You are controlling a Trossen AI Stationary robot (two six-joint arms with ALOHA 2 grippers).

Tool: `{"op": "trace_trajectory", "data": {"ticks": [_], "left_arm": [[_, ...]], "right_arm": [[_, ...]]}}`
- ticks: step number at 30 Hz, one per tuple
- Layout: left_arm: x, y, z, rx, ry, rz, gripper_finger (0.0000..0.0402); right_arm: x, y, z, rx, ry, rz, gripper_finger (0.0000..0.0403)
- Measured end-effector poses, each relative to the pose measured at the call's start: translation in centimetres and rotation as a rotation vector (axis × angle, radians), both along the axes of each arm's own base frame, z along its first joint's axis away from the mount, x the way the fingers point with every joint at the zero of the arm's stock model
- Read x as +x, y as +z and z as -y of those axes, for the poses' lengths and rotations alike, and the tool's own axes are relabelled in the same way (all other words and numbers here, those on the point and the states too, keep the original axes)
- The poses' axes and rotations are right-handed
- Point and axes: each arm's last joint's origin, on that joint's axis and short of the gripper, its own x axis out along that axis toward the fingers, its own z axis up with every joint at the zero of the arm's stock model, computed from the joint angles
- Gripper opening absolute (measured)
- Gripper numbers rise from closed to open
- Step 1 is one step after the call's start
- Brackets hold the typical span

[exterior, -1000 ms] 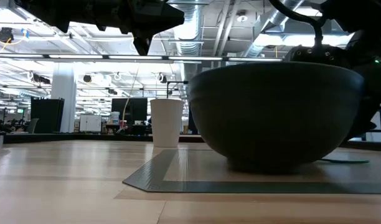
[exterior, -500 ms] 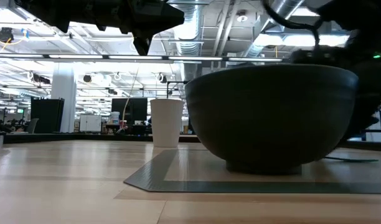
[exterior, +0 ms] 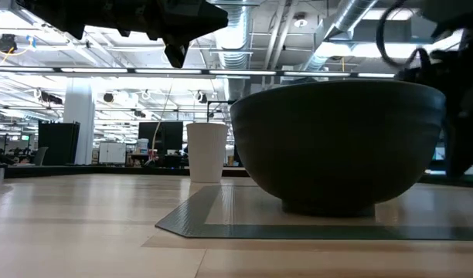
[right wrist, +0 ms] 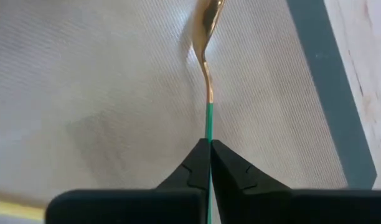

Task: Pick & Place Utensil
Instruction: Put the green spoon into the black bowl

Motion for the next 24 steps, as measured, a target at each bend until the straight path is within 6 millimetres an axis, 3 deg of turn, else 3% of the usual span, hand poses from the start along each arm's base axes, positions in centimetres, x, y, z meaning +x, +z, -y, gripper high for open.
{"op": "trace_trajectory", "data": {"ticks": [4, 16, 20, 24], "left_arm": [[0.0, 0.0, 0.0, 0.002, 0.000, 0.001, 0.0044], [0.0, 0.0, 0.0, -0.032, -0.010, -0.003, 0.0044], [0.0, -0.2, 0.6, -0.061, -0.126, -0.015, 0.0044], [0.4, -1.6, 1.9, -0.061, -0.186, -0.062, 0.0038]], "right_arm": [[-0.2, 1.8, -0.2, 0.031, 0.012, 0.058, 0.0001], [-0.8, 10.4, -1.9, 0.211, 0.060, 0.322, 0.0001], [-0.1, 11.0, -3.0, 0.235, 0.163, 0.388, 0.0000], [1.7, 9.9, -4.3, 0.257, 0.298, 0.393, 0.0000]]}}
